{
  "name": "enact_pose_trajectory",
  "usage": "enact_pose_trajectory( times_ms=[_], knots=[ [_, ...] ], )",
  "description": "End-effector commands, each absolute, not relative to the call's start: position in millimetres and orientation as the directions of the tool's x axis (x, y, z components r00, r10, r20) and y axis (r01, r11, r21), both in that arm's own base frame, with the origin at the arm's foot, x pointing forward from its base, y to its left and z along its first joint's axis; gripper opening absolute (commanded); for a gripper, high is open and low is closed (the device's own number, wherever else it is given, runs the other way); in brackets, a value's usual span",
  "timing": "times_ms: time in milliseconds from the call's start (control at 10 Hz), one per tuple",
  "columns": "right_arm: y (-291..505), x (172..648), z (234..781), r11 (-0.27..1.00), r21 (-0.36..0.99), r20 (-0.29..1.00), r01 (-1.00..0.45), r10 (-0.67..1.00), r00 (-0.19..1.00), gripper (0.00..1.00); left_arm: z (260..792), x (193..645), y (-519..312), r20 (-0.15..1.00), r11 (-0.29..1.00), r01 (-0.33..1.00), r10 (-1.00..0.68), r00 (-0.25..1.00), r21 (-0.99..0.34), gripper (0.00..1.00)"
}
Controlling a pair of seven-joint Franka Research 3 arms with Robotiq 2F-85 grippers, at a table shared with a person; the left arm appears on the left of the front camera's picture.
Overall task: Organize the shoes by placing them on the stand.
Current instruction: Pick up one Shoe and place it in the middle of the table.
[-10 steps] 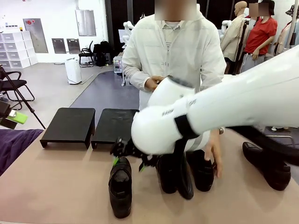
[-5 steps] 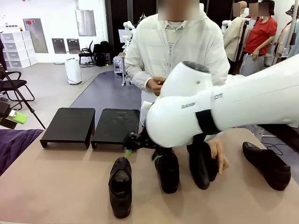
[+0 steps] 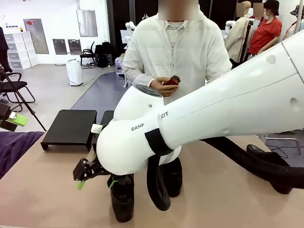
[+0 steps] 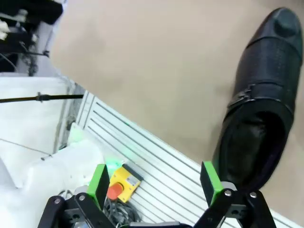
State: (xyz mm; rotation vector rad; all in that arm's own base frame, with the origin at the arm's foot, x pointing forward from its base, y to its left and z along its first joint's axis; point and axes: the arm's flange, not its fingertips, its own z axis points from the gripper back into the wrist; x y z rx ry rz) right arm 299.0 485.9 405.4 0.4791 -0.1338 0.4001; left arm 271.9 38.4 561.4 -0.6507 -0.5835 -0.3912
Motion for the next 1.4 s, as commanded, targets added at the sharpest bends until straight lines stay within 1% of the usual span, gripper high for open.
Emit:
enact_pose_trajectory(
  times_ms=[0,200,300,400,500,600,700,800,900,1100,1300],
  knots=[
    [465,318,418,0.821,0.408,0.241,-0.4,0.326,0.914,1.0,562,273,39,0.629,0.715,0.528,-0.159,0.761,-0.458,1.0],
    [454,320,422,0.813,0.404,0.226,-0.419,0.355,0.907,1.0,562,273,39,0.629,0.715,0.528,-0.159,0.761,-0.458,1.0],
    [430,327,434,0.809,0.409,0.175,-0.422,0.385,0.906,1.0,562,273,39,0.629,0.715,0.528,-0.159,0.761,-0.458,1.0],
    [390,336,453,0.815,0.393,0.168,-0.425,0.391,0.905,1.0,562,273,39,0.629,0.715,0.528,-0.159,0.761,-0.458,1.0],
    [328,345,479,0.823,0.387,0.196,-0.417,0.368,0.909,1.0,562,273,39,0.629,0.715,0.528,-0.159,0.761,-0.458,1.0],
    [268,352,498,0.843,0.391,0.205,-0.37,0.312,0.928,1.0,562,273,39,0.629,0.715,0.528,-0.159,0.761,-0.458,1.0],
    [209,355,515,0.856,0.425,0.171,-0.296,0.245,0.954,1.0,562,273,39,0.629,0.715,0.528,-0.159,0.761,-0.458,1.0],
    [147,355,529,0.863,0.452,0.165,-0.227,0.169,0.972,1.0,562,273,39,0.629,0.715,0.528,-0.159,0.761,-0.458,1.0],
    [89,350,542,0.883,0.449,0.165,-0.135,0.066,0.984,1.0,562,273,39,0.629,0.715,0.528,-0.159,0.761,-0.458,1.0],
    [-20,330,561,0.835,0.55,0.137,-0.011,-0.077,0.988,1.0,562,273,39,0.629,0.715,0.528,-0.159,0.761,-0.458,1.0],
    [-105,308,555,0.722,0.683,0.122,0.106,-0.256,0.959,1.0,562,273,39,0.629,0.715,0.528,-0.159,0.761,-0.458,1.0]
  ],
)
